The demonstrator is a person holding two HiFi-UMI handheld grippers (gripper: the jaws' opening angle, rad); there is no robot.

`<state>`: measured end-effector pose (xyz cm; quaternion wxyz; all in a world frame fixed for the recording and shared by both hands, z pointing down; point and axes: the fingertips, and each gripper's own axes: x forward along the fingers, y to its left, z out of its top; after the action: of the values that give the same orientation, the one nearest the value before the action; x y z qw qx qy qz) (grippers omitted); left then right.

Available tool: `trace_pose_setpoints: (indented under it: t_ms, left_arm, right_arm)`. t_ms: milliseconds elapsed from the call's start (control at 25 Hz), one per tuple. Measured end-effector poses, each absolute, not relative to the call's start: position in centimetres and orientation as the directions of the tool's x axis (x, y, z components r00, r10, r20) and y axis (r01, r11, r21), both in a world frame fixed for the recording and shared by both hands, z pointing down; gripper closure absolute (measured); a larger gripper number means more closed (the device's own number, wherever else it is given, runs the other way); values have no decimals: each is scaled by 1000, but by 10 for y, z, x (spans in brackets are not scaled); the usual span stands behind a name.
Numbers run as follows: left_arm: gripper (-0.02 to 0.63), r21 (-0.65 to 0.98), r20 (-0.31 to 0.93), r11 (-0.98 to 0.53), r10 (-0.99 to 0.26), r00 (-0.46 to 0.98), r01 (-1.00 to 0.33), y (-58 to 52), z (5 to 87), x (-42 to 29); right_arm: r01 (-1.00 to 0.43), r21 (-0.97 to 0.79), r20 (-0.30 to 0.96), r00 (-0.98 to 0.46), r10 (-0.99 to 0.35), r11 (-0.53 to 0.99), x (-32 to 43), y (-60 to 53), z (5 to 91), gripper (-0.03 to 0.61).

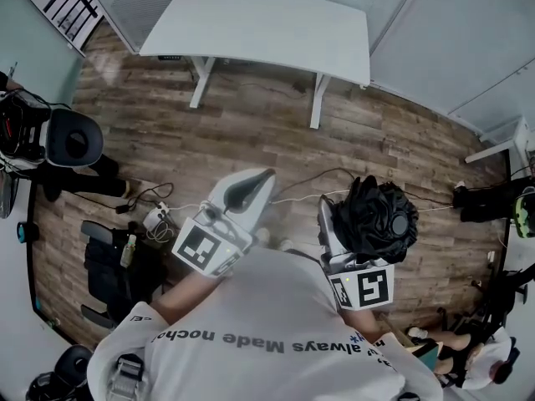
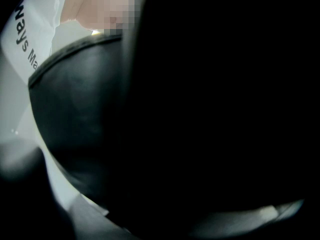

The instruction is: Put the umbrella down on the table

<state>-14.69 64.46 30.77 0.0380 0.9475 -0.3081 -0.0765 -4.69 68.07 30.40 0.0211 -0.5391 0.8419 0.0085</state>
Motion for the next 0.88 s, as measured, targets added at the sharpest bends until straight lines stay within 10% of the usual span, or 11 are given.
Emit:
trace_pose_setpoints:
  t_ms: [880]
  left_arm:
    - [611, 97, -95, -781, -624, 775, -617, 451, 315, -63]
  right_arm:
    - [-885, -16, -65, -464, -884, 465, 35, 485, 311, 341]
